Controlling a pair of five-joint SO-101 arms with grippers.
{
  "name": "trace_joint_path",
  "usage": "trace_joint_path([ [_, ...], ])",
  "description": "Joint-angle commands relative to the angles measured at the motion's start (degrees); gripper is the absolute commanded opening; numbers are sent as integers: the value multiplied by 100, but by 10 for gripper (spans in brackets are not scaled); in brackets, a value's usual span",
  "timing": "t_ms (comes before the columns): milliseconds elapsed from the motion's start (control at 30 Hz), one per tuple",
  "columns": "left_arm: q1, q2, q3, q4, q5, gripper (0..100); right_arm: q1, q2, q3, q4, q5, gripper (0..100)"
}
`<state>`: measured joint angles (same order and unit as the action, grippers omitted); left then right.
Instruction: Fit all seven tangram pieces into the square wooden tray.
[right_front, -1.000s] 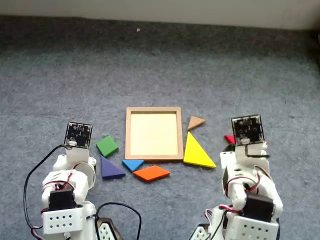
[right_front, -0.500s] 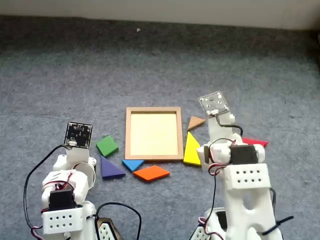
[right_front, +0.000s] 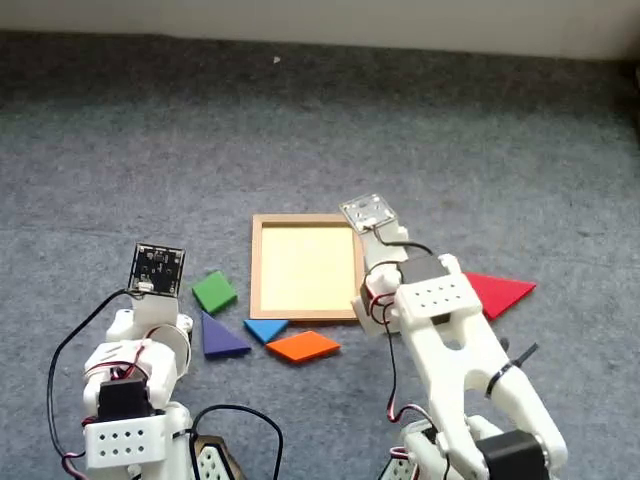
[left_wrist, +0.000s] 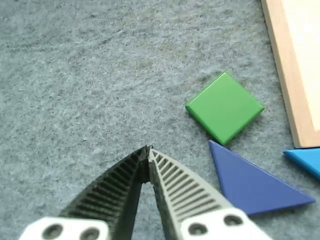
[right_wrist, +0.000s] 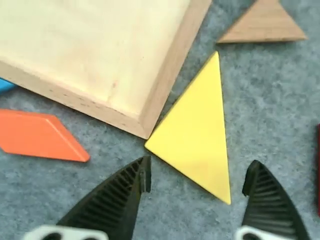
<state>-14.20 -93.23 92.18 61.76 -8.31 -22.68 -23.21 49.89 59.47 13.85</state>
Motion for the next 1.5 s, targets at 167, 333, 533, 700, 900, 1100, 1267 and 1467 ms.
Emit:
trace_joint_path([
  [167,-84,-48,-119,-9,53,35,-321,822,-268,-681,387,292],
  [333,-84,-48,-119,-9,53,35,-321,1138,-268,-945,396,292],
  [533,-84,-48,-119,-9,53,35,-127,1657,-312,-1024,396,292],
  [700,-84,-48,-119,-9,53,35,22,1912,-321,-998,396,289],
  [900,-84,-48,-119,-9,53,35,31,1912,-321,-980,703,157],
  [1100,-84,-48,-110,-9,53,35,268,1807,-321,-813,791,107],
  [1267,-84,-48,-110,-9,53,35,523,927,-303,-497,791,107],
  [1467,-84,-48,-110,-9,53,35,558,-286,-268,-233,765,107],
])
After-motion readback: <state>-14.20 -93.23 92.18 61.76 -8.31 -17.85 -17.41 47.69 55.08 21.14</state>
